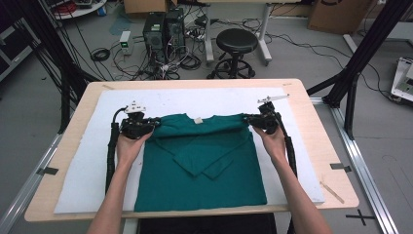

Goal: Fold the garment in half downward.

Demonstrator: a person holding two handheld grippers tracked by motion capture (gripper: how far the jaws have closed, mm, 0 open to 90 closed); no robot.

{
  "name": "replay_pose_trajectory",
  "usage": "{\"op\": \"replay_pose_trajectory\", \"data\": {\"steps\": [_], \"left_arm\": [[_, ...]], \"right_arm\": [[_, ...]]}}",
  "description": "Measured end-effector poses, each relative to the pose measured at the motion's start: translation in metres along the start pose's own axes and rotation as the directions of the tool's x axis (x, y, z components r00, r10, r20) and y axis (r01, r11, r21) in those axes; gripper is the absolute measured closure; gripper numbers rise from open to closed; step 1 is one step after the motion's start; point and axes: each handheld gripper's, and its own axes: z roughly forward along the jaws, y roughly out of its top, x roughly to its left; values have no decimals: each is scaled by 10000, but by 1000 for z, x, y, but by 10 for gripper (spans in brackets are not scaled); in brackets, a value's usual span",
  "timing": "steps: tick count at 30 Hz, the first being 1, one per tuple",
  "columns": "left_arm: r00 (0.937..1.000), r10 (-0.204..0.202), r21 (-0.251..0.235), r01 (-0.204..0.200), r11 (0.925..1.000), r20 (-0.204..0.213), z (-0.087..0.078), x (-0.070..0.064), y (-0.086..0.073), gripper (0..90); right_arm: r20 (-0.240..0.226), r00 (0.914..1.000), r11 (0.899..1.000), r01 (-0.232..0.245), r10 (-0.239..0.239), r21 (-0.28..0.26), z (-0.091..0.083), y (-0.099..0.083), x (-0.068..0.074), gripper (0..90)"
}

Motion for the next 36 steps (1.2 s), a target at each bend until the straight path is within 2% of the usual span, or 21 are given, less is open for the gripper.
{"op": "replay_pose_trajectory", "data": {"steps": [5, 8, 13, 17, 19, 24, 30, 36], "left_arm": [[9996, 234, -39, -233, 9997, 163, -11, -12, -12, 849], [9989, 214, -173, -207, 9996, 415, -20, -19, -24, 849], [9966, 206, -135, -196, 9997, 795, -33, -29, -42, 850], [9952, 127, -45, -123, 9999, 971, -39, -34, -55, 850], [9940, 127, 6, -128, 9999, 1091, -42, -38, -60, 850], [9920, 126, 68, -135, 9999, 1258, -48, -48, -69, 850], [9875, -26, -38, 32, 10000, 1577, -63, -53, -75, 850], [9844, 82, 373, -150, 9992, 1757, -67, -60, -88, 850]], "right_arm": [[-183, 9998, 9999, 81, -82, -67, -11, -17, 8, 853], [-364, 9992, 9997, 141, -148, -175, -19, -28, 14, 853], [-614, 9977, 9996, 292, -291, 13, -26, -51, 25, 852], [-926, 9957, 10000, 57, -50, 74, -31, -66, 27, 853], [-898, 9959, 9995, 104, -78, 283, -31, -73, 29, 852], [-866, 9961, 9987, 183, -142, 469, -34, -90, 39, 851], [-1095, 9938, 9992, 222, -185, 325, -46, -102, 45, 851], [-1426, 9897, 9991, -81, 139, 416, -52, -116, 45, 851]]}}
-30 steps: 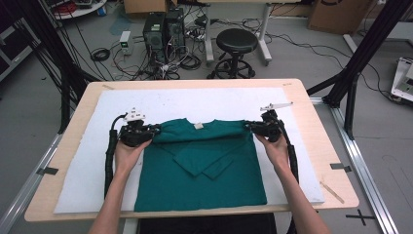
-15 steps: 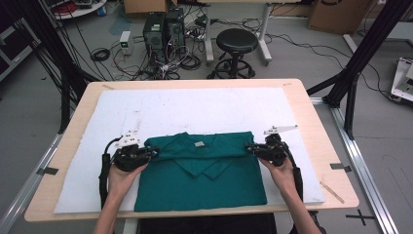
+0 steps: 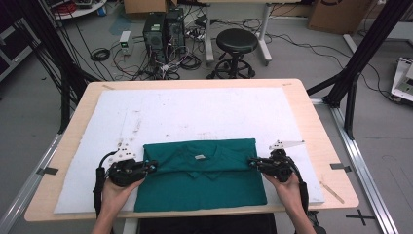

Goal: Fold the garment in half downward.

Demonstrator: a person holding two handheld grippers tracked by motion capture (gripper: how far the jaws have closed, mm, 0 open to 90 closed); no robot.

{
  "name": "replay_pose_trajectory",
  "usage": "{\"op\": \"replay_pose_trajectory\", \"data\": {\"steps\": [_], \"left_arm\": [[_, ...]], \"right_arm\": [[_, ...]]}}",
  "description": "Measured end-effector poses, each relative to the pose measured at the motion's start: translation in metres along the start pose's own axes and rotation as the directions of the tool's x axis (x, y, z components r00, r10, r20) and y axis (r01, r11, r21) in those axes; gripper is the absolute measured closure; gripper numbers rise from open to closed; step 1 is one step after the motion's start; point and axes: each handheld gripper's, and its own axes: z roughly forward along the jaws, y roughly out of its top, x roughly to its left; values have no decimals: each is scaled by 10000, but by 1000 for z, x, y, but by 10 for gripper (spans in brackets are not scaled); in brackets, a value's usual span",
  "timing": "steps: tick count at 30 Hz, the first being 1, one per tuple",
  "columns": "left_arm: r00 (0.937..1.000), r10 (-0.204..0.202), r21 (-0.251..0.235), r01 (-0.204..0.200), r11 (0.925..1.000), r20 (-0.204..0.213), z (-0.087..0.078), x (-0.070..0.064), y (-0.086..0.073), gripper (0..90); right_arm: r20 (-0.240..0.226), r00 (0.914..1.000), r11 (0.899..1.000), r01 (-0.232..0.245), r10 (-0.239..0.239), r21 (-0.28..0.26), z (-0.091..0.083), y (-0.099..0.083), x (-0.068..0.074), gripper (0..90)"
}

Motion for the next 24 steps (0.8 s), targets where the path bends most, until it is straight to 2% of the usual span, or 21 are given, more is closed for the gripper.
{"op": "replay_pose_trajectory", "data": {"steps": [4, 5, 6, 8, 10, 12, 16, 18, 21, 22, 24], "left_arm": [[9998, -218, 167, 218, 9996, 13, 5, 1, -6, 844], [9995, -317, 130, 317, 9994, -3, 5, 2, -6, 816], [9992, -399, 43, 399, 9992, -42, 4, 3, -4, 747], [9982, -584, -299, 588, 9978, 141, 0, 6, 0, 637], [9979, -591, -620, 606, 9962, 271, -4, 6, 8, 581], [9983, -477, -749, 501, 9959, 330, -4, 6, 18, 571], [9978, -535, -426, 551, 9976, 394, 9, 10, 33, 556], [9954, -791, -201, 802, 9966, 536, 19, 12, 35, 546], [9956, -846, 328, 833, 9960, 392, 32, 13, 35, 540], [9956, -838, 514, 816, 9953, 423, 36, 13, 33, 545], [9977, -573, 927, 536, 9943, 371, 41, 12, 32, 606]], "right_arm": [[-13, 10000, 9998, -29, 30, 173, 2, -7, 1, 841], [1, 10000, 9998, -67, 67, 206, 3, -7, 0, 799], [-23, 9999, 9996, -142, 143, 237, 4, -7, 0, 747], [-143, 9997, 9996, -217, 220, 198, 3, -4, 0, 634], [-190, 9996, 9998, -205, 205, 30, 2, 1, 3, 555], [-280, 9995, 9999, -112, 112, 1, 4, 9, 5, 526], [-248, 9995, 9994, 200, -192, 286, 15, 27, 9, 488], [-113, 9994, 9981, 347, -342, 500, 22, 34, 9, 490], [185, 9989, 9945, 422, -442, 955, 33, 38, 9, 488], [344, 9986, 9930, 372, -413, 1123, 37, 37, 7, 492], [430, 9987, 9912, 207, -265, 1308, 42, 35, 4, 529]]}}
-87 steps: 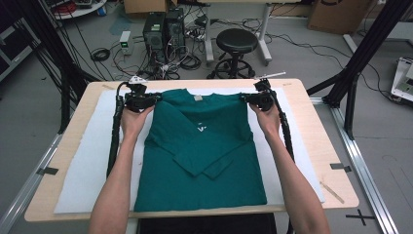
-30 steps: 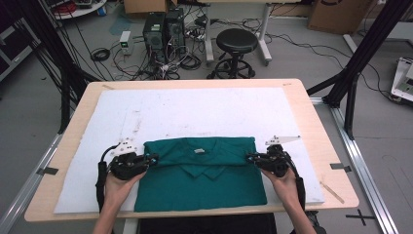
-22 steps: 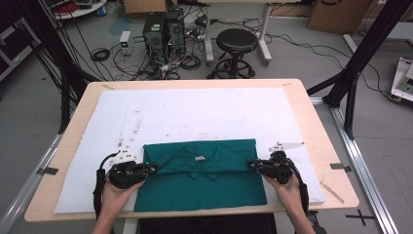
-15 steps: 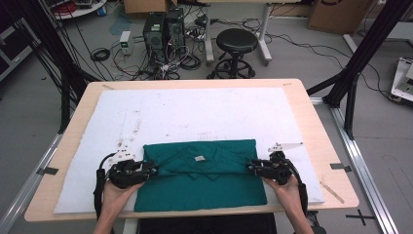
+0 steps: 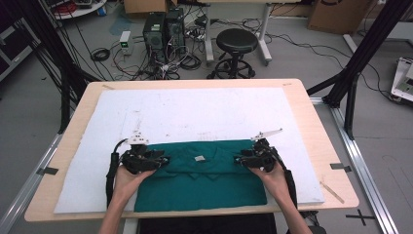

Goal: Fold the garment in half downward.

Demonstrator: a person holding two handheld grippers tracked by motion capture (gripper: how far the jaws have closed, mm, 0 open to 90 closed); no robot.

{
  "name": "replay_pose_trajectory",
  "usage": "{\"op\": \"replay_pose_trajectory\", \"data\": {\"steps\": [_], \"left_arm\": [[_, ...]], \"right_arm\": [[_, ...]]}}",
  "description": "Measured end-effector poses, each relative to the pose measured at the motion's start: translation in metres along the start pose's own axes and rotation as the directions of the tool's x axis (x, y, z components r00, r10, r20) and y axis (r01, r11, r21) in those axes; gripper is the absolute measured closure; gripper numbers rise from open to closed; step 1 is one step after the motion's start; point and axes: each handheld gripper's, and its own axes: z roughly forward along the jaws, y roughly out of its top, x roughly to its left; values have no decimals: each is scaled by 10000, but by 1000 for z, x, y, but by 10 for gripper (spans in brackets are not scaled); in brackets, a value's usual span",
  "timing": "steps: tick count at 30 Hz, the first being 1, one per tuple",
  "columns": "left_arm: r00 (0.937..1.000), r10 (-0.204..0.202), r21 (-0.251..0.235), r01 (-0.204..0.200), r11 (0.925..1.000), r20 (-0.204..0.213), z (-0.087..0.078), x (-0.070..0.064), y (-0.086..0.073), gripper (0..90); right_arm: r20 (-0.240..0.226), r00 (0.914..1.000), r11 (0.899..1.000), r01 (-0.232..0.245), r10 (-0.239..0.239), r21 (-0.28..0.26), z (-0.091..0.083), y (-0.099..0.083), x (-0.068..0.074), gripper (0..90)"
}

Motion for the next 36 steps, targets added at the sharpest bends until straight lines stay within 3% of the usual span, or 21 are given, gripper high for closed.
{"op": "replay_pose_trajectory", "data": {"steps": [2, 4, 6, 11, 14, 19, 23, 27, 30, 32, 34, 36], "left_arm": [[9995, 209, 75, -210, 9998, 223, 1, -3, -1, 734], [9984, 288, -77, -284, 9996, 493, -2, -6, -2, 826], [9977, 376, -106, -370, 9993, 566, -7, -11, -3, 869], [9939, 705, -84, -700, 9975, 845, -18, -22, -11, 871], [9927, 745, 46, -752, 9972, 954, -25, -26, -21, 871], [9891, 770, 456, -833, 9955, 1252, -26, -34, -36, 865], [9905, 675, 235, -708, 9972, 1201, -24, -35, -33, 626], [9905, 621, -85, -615, 9981, 1230, -19, -33, -20, 592], [9886, 704, 158, -732, 9972, 1331, -9, -31, -15, 624], [9853, 634, 371, -701, 9968, 1588, -5, -32, -16, 706], [9819, 754, 447, -844, 9954, 1738, -6, -33, -19, 827], [9786, 879, 394, -968, 9945, 1863, -11, -37, -22, 868]], "right_arm": [[59, 10000, 10000, 57, -57, 46, 0, -1, 0, 633], [-369, 9989, 9994, 300, -305, -147, -4, -2, 2, 835], [-470, 9974, 9980, 531, -548, -354, -9, -3, 6, 893], [-905, 9949, 9975, 383, -436, -594, -18, -16, 10, 897], [-1267, 9917, 9988, 150, -207, -464, -22, -30, 10, 897], [-1665, 9857, 9997, 256, -259, -43, -24, -48, 13, 892], [-1652, 9855, 9992, 378, -396, -140, -23, -45, 20, 709], [-1508, 9836, 9951, 963, -987, -230, -15, -28, 33, 595], [-1559, 9840, 9956, 910, -865, 224, 1, -18, 37, 624], [-1650, 9823, 9947, 958, -884, 371, 8, -16, 38, 738], [-1742, 9794, 9933, 1098, -1022, 349, 7, -18, 39, 840], [-1871, 9760, 9929, 1174, -1115, 208, 2, -21, 40, 887]]}}
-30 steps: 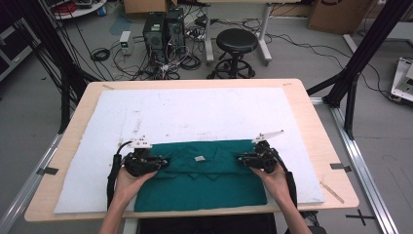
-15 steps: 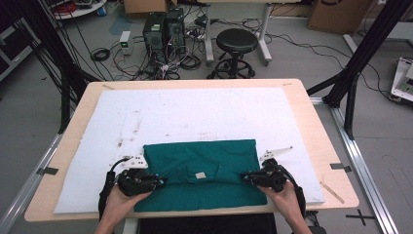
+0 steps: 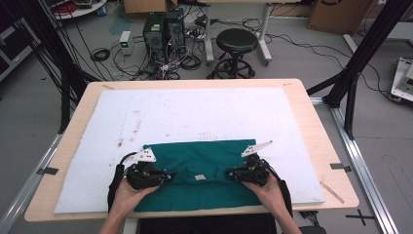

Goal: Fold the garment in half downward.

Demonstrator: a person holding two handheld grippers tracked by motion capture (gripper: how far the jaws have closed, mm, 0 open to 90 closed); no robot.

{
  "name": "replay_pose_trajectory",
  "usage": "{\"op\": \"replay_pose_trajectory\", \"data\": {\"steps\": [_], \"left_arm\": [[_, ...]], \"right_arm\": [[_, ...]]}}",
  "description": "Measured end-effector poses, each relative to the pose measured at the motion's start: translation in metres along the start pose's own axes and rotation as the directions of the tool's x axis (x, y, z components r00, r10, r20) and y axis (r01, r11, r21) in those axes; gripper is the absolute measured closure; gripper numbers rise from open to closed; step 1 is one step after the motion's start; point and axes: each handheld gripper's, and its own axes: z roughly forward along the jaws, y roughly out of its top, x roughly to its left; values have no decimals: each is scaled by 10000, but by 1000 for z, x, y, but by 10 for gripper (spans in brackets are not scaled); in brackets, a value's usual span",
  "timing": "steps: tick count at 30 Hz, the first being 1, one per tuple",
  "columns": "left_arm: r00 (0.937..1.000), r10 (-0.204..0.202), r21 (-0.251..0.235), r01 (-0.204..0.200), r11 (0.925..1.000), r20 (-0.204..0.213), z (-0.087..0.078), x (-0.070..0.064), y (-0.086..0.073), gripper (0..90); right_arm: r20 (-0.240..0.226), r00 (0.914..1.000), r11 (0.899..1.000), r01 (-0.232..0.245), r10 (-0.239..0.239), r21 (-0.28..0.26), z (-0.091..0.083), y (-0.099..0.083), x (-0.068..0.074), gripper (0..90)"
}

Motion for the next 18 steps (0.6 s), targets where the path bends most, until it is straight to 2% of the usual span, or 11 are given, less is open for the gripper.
{"op": "replay_pose_trajectory", "data": {"steps": [5, 7, 10, 15, 18], "left_arm": [[9990, 281, -241, -273, 9993, 335, -10, -15, -5, 872], [9981, 410, -230, -400, 9989, 459, -12, -21, -8, 872], [9970, 588, -29, -587, 9983, 503, -13, -27, -14, 872], [9977, 531, 366, -546, 9978, 416, -9, -31, -25, 873], [9969, 526, 309, -544, 9980, 584, -12, -31, -27, 867]], "right_arm": [[-705, 9975, 9989, 65, -98, -471, -16, -13, 6, 896], [-813, 9964, 9984, 197, -240, -531, -21, -18, 12, 896], [-679, 9960, 9971, 538, -575, -543, -24, -26, 21, 896], [-785, 9946, 9977, 673, -679, -102, -19, -37, 29, 896], [-992, 9931, 9980, 631, -631, -36, -19, -40, 29, 869]]}}
